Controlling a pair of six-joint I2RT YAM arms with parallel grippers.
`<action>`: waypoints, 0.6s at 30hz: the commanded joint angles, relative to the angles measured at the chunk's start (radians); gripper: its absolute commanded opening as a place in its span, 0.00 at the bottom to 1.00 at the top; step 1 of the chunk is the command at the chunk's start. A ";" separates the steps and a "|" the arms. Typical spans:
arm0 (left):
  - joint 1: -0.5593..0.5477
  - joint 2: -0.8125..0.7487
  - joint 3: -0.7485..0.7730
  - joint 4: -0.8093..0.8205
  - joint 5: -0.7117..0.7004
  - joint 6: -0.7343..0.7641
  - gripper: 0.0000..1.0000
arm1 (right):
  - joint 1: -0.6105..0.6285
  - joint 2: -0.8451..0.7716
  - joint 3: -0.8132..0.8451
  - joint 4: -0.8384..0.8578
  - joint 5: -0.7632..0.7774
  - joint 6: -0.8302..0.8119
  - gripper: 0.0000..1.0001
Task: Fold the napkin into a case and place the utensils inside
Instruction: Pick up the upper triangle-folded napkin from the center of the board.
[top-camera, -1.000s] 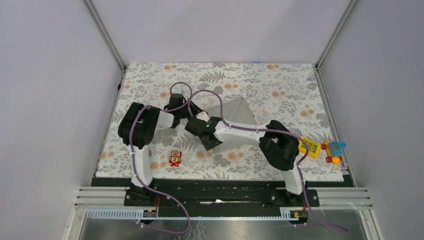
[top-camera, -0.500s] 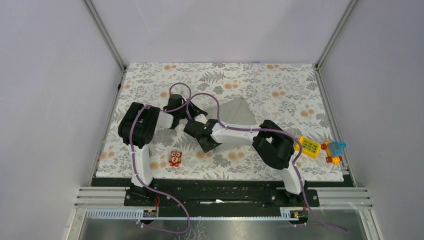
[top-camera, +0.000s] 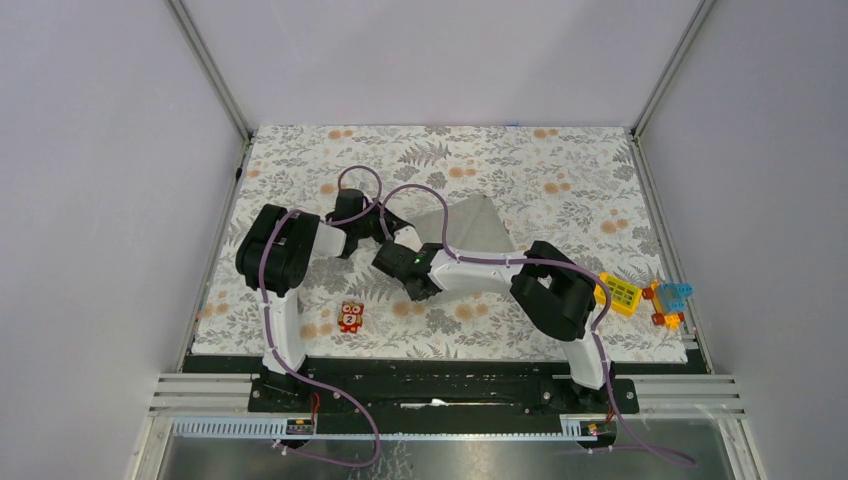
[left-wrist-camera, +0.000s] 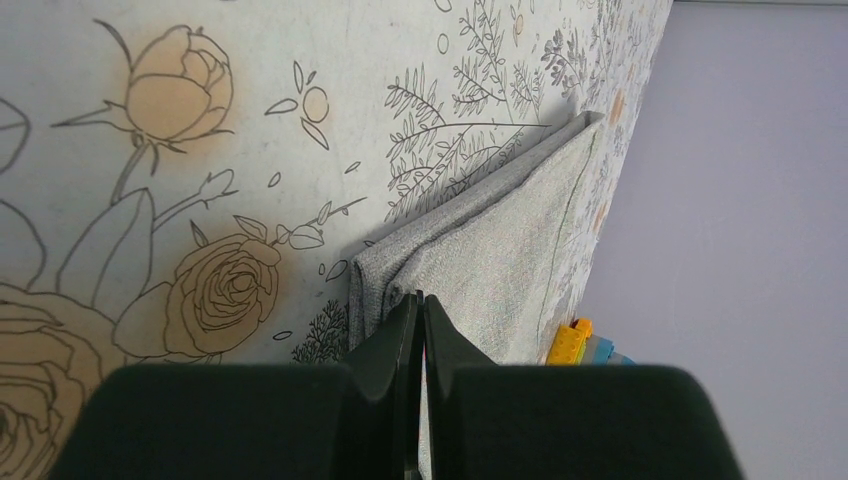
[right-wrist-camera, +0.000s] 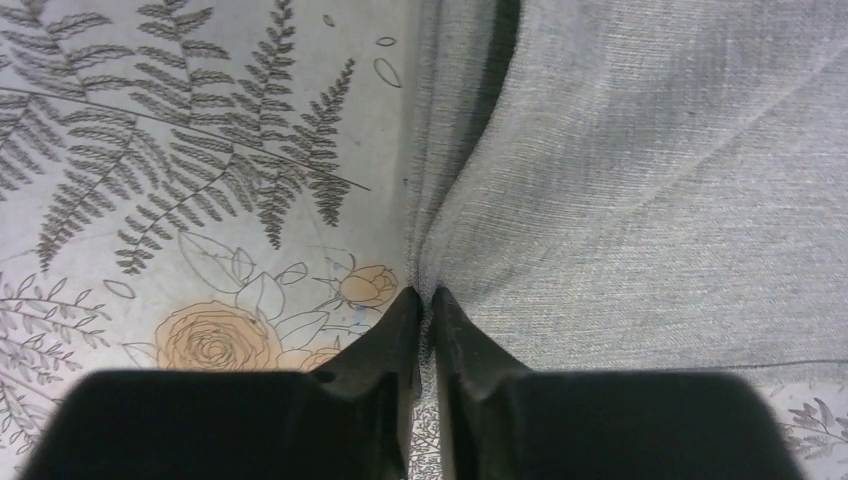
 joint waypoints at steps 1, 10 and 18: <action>0.009 0.002 -0.017 0.051 0.008 0.012 0.06 | -0.008 0.036 -0.026 -0.027 0.053 0.003 0.09; 0.017 -0.062 -0.061 0.211 0.092 0.008 0.36 | -0.009 -0.066 -0.077 0.073 0.047 -0.108 0.00; 0.021 -0.358 -0.158 0.020 -0.004 0.042 0.76 | -0.058 -0.236 -0.192 0.200 -0.113 -0.118 0.00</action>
